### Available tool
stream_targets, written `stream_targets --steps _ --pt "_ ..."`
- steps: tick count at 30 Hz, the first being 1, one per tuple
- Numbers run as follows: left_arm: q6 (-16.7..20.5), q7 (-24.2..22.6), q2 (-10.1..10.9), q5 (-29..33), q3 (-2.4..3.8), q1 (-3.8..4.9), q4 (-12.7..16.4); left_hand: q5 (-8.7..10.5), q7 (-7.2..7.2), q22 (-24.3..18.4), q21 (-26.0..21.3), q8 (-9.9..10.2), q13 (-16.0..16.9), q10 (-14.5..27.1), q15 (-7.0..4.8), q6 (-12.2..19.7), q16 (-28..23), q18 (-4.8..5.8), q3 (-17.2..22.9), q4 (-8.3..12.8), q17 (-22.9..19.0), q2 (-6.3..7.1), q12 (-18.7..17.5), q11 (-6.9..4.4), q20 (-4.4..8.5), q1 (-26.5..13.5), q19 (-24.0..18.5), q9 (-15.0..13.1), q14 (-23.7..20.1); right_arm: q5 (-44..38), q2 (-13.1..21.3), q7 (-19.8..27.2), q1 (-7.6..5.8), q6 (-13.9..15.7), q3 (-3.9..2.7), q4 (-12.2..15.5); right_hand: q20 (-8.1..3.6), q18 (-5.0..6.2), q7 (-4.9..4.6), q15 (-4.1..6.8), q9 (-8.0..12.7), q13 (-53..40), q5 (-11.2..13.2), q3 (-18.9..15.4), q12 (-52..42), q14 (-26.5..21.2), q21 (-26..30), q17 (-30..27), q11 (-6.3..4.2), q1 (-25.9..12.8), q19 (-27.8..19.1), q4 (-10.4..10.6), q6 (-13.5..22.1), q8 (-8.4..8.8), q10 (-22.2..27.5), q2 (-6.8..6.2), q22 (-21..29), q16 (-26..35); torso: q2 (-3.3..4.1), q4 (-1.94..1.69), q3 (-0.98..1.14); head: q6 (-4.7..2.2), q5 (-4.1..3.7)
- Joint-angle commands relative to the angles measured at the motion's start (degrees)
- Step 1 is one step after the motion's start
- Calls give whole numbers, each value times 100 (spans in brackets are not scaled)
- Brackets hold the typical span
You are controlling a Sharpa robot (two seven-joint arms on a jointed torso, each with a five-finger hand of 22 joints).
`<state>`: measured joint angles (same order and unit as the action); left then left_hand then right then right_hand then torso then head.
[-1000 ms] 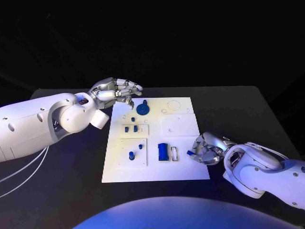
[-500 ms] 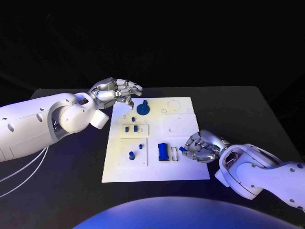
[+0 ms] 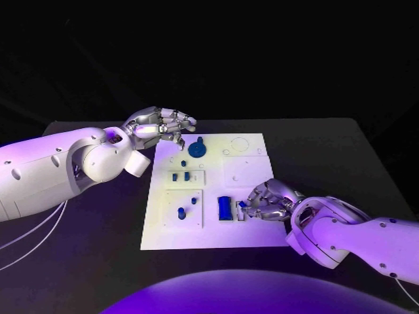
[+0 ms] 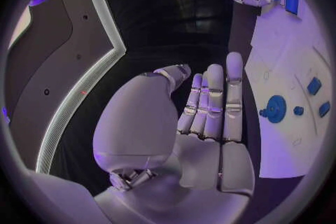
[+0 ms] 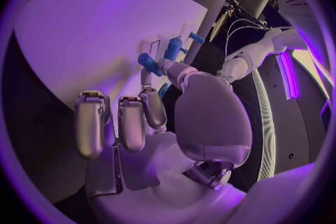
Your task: Assemble the parts on the task board
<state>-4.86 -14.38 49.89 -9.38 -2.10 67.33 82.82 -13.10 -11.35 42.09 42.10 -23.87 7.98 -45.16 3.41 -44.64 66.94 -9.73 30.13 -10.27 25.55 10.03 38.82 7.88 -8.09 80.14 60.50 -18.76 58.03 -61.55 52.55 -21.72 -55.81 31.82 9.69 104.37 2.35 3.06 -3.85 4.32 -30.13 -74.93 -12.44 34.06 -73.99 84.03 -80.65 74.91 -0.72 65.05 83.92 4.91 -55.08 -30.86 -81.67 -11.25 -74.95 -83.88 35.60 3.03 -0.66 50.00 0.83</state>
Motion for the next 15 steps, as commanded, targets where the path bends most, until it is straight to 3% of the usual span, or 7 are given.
stream_targets --steps 1,15 --pt "-114 -19 -9 -38 1 -1 12 11 -11 -9 -28 -20 7 58 9 40 -23 -82 36 24 8 5 11 -1 -44 -46 -6 -5 -7 208 -58 -160 5 -259 -2 -51 -41 -87 41 5 -3 -265 27 -66 -53 388 23 512 -6 -92 192 18 -32 -3 -42 1 -1123 19 -5 7 -3 0 5" --pt "-137 6 -12 -47 1 -1 12 11 -11 -9 -28 -26 8 58 6 40 -22 -83 45 40 10 1 12 -2 -43 -35 -4 -6 -8 163 -138 -271 5 -459 -2 -111 -47 -92 61 16 -42 -331 26 -210 -130 391 4 514 -22 -301 204 141 -88 -37 -94 19 -1138 18 -7 7 -5 0 9"
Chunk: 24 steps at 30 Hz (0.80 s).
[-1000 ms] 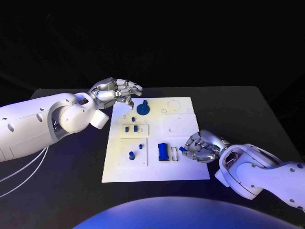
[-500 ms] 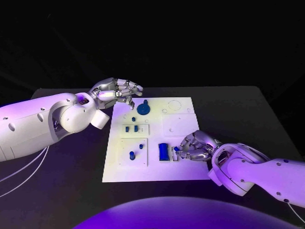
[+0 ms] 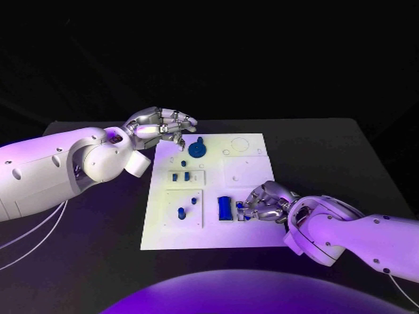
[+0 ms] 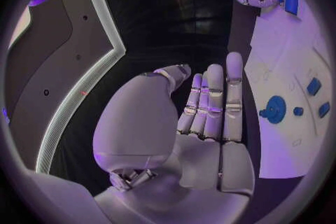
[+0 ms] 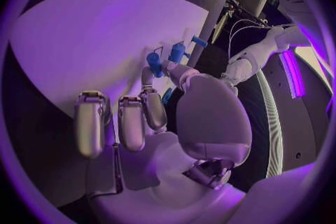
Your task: Assemble the parts on the task board
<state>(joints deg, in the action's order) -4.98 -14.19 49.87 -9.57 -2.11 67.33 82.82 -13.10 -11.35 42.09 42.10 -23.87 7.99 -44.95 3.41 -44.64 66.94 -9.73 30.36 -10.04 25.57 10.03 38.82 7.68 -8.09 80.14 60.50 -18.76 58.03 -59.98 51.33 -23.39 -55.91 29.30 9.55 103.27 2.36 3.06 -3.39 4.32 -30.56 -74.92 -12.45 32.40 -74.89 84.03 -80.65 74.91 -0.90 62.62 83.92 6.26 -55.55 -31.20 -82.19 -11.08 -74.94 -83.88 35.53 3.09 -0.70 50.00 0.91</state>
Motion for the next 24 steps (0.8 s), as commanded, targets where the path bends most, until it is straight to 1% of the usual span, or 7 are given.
stream_targets --steps 1,9,11,15,19,21,24 --pt "-126 -12 -9 -28 2 -1 11 11 -11 -9 -28 -26 7 37 6 40 -22 -83 22 17 8 1 12 18 -43 -35 -4 -6 -8 3 -16 -108 15 -209 12 -3 -47 -92 14 16 1 -332 26 -43 -40 391 4 515 -4 -58 204 7 -41 -3 -42 2 -1139 17 0 1 -1 0 0" --pt "-127 1 -10 -32 1 0 8 11 -11 -9 -28 -26 7 37 6 40 -22 -83 22 17 8 1 12 18 -43 -35 -4 -6 -8 -29 -47 -136 15 -202 11 -17 -56 -94 35 29 -23 -384 23 -94 -105 388 -9 503 -21 -130 211 61 -82 -34 -84 24 -1146 26 1 7 0 0 9" --pt "-129 7 -12 -35 1 0 7 11 -11 -9 -28 -26 7 37 6 40 -22 -83 22 17 8 1 12 18 -43 -35 -4 -6 -8 -29 -72 -119 15 -173 11 -9 -58 -93 41 32 -27 -394 21 -96 -117 390 -4 507 -25 -138 209 71 -90 -40 -92 39 -1145 23 3 1 3 0 11" --pt "-133 17 -8 -40 1 0 7 11 -11 -9 -28 -26 7 37 6 40 -22 -83 22 17 8 1 12 18 -43 -35 -4 -6 -8 -5 -84 -86 15 -109 10 13 -67 -95 45 40 -43 -412 25 -156 -137 390 -9 508 -32 -245 213 156 -102 -53 -110 58 -1150 23 5 -2 -1 0 13" --pt "-135 17 2 -64 1 0 4 12 -12 -10 -29 -29 8 39 7 41 -22 -83 24 20 10 -2 13 20 -43 -39 -3 -6 -9 129 -54 -63 15 -26 10 54 -71 -89 39 39 -60 -403 37 -289 -120 387 20 491 -28 -370 203 246 -93 -58 -104 7 -1143 35 8 -4 -2 0 28" --pt "-135 18 6 -71 1 0 0 12 -12 -10 -29 -29 8 39 7 41 -22 -83 24 20 10 -2 13 20 -43 -39 -3 -6 -9 180 -41 -48 15 5 10 70 -69 -87 32 34 -69 -400 38 -399 -110 385 32 483 -21 -467 199 335 -87 -57 -99 -20 -1141 41 2 4 -2 0 33" --pt "-142 20 7 -84 1 0 -9 12 -12 -10 -29 -29 8 39 7 41 -22 -83 24 20 10 -2 13 20 -43 -39 -3 -6 -9 228 -30 -23 15 41 10 85 -66 -83 26 30 -76 -392 38 -510 -93 382 54 468 -16 -541 191 421 -77 -54 -91 -48 -1136 52 -1 4 -2 0 33"
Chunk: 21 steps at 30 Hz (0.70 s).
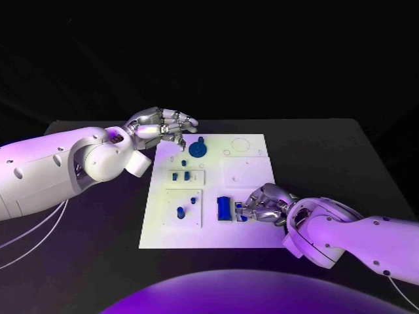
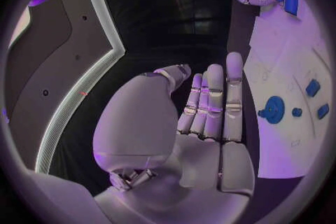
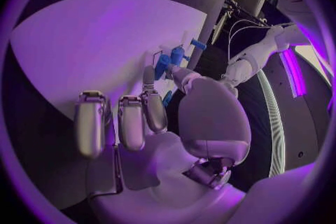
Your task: Assemble the parts on the task board
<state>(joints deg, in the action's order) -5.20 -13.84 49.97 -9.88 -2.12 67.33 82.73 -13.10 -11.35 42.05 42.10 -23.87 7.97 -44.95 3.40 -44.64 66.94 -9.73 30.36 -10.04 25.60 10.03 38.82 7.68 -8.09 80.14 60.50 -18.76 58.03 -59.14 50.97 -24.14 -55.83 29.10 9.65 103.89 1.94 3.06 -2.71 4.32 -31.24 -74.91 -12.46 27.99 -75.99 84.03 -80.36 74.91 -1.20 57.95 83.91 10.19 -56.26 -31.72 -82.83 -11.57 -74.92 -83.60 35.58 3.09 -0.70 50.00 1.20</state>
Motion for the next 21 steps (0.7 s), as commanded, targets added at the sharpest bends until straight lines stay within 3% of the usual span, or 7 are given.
stream_targets --steps 1,15,21 --pt "-122 -14 -3 -58 2 0 -2 12 -12 -6 -29 -30 9 39 7 41 -22 -82 25 20 7 -2 13 19 -43 -39 -3 -6 -9 153 10 60 6 69 0 26 -23 -82 -44 30 -10 -387 39 -97 26 381 30 463 16 -83 190 41 -2 0 -22 -12 -1137 27 -5 3 -1 0 3" --pt "-163 13 -6 -84 1 0 -12 12 -12 -6 -29 -30 9 39 7 41 -22 -82 25 20 7 -2 13 19 -43 -39 -3 -6 -9 182 56 112 6 41 0 29 -19 -77 -50 25 -16 -371 37 -190 53 377 53 449 22 -104 181 88 14 6 -6 -58 -1131 38 -6 2 0 0 -11" --pt "-164 18 -1 -87 1 0 -14 12 -12 -6 -29 -30 9 39 7 41 -22 -82 25 20 7 -2 13 19 -43 -39 -3 -6 -9 170 160 247 6 -257 1 86 -18 -75 -41 28 -31 -370 19 -234 64 376 68 446 15 110 176 10 33 7 3 -72 -1130 42 -5 4 -3 0 -2"
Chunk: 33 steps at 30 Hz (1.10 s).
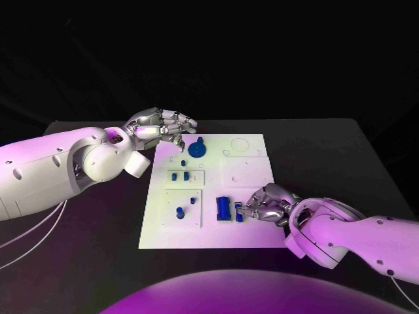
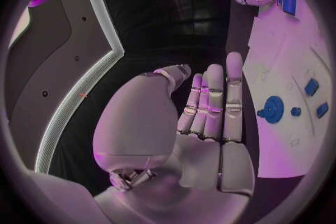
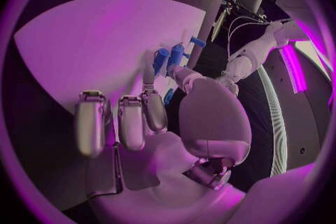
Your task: Assemble the parts on the task board
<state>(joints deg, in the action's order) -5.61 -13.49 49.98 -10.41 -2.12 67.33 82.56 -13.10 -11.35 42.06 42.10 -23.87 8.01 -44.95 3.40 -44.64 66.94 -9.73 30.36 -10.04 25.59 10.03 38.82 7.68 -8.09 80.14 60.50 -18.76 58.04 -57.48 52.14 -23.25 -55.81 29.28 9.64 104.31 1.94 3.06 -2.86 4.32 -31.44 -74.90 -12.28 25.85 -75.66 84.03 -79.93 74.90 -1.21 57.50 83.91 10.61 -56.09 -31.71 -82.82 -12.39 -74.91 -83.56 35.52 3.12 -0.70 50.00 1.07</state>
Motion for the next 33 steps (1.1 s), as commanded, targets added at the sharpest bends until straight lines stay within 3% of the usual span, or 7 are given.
stream_targets --steps 1,11,26,33 --pt "-123 -16 -1 -36 1 0 3 12 -12 -7 -29 -30 5 39 7 41 -22 -83 25 20 8 -2 13 19 -43 -39 -3 -6 -9 -8 71 185 5 -340 1 69 -19 -76 -24 28 -13 -378 1 -28 21 376 22 444 15 199 178 -51 18 8 -2 3 -1134 39 0 1 -3 0 12" --pt "-128 -16 -8 -41 -1 -1 -6 14 -13 -8 -32 -37 7 40 8 44 -23 -82 28 30 10 -1 15 20 -42 -45 -2 -7 -13 -165 215 264 6 -858 3 213 -20 -77 -22 30 -19 -378 -3 -60 29 377 20 447 13 353 180 -124 23 12 4 -42 -1139 39 -2 3 -1 0 0" --pt "-131 -12 -14 -42 -4 -1 -12 14 -13 -8 -32 -37 7 40 8 44 -23 -82 28 30 10 -1 15 20 -42 -45 -2 -7 -13 -200 177 107 6 -998 3 87 -20 -81 -22 30 -21 -388 -6 -56 19 378 9 454 13 386 186 -105 9 12 -2 16 -1146 35 0 -6 -3 0 15" --pt "-133 -9 -14 -42 -6 -1 -15 14 -13 -8 -32 -37 7 40 8 44 -23 -82 28 30 10 -1 15 20 -42 -45 -2 -7 -13 -208 138 77 5 -859 2 -9 -21 -82 -19 32 -23 -400 -7 -44 6 380 5 458 10 399 188 -81 1 11 -9 79 -1149 32 0 -4 1 0 20"
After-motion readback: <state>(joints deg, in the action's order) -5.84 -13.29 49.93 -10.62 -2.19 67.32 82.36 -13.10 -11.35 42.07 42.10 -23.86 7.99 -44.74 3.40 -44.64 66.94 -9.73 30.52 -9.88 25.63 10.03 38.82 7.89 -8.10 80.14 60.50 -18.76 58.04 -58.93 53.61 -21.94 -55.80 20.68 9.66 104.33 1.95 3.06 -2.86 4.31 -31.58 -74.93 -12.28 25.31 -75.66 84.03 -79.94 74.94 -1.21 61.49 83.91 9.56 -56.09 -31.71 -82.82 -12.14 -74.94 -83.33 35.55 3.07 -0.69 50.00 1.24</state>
